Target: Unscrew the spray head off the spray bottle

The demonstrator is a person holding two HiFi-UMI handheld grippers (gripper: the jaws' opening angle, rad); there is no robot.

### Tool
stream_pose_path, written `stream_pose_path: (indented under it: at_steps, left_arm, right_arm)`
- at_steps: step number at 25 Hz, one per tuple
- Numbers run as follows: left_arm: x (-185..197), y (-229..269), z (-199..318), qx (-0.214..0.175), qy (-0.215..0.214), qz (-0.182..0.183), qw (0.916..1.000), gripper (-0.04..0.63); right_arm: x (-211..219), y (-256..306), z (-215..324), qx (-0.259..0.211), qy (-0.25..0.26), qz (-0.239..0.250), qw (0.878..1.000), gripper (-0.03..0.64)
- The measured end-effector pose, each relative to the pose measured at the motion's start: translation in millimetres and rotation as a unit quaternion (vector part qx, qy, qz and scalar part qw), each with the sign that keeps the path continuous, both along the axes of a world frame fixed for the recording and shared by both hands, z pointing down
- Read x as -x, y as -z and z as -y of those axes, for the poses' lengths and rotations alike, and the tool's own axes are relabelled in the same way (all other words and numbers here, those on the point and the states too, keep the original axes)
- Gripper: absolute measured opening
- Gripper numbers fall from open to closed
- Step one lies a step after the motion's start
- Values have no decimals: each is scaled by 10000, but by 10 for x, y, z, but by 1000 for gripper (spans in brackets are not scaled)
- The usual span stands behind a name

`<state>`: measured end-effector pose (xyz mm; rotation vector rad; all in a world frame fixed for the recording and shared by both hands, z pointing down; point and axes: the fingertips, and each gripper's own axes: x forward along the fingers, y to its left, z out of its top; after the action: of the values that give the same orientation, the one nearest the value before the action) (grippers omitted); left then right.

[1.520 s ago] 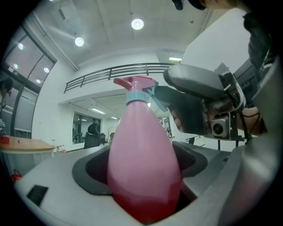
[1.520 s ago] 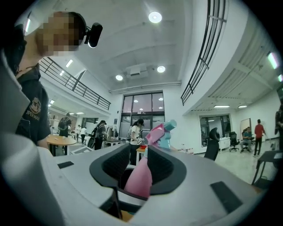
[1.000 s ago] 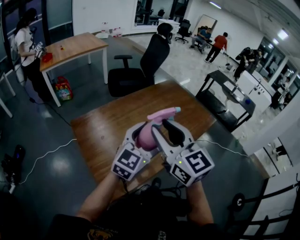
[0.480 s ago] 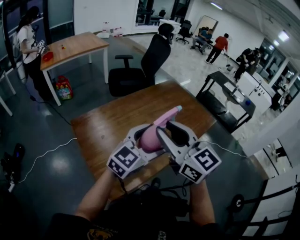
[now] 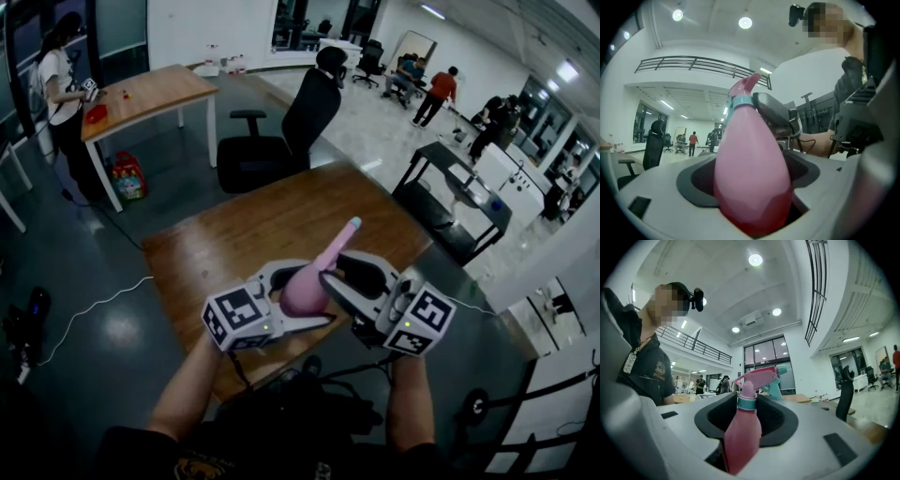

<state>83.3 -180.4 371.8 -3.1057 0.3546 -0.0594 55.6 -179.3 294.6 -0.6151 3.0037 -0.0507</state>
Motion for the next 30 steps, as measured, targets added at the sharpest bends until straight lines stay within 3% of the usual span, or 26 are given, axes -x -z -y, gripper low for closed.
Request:
stream_pose_path:
  at_steps: [7, 10, 21, 30]
  left_arm:
    - [-41, 28, -153, -14, -459, -38, 9989, 430]
    - [-31, 67, -168, -3, -493, -119, 9987, 430]
    - [17, -4, 135, -107, 614, -101, 9980, 430]
    - [52, -160, 358, -309, 1541, 376, 9869, 430]
  right_arm:
    - [-48, 10, -111, 118, 789, 318, 9963, 141]
    - [-35, 42, -119, 109, 882, 410, 9952, 141]
    - [-26, -3, 35, -16, -220, 82, 9997, 146]
    - [19, -126, 243, 136, -1430, -127, 9895, 146]
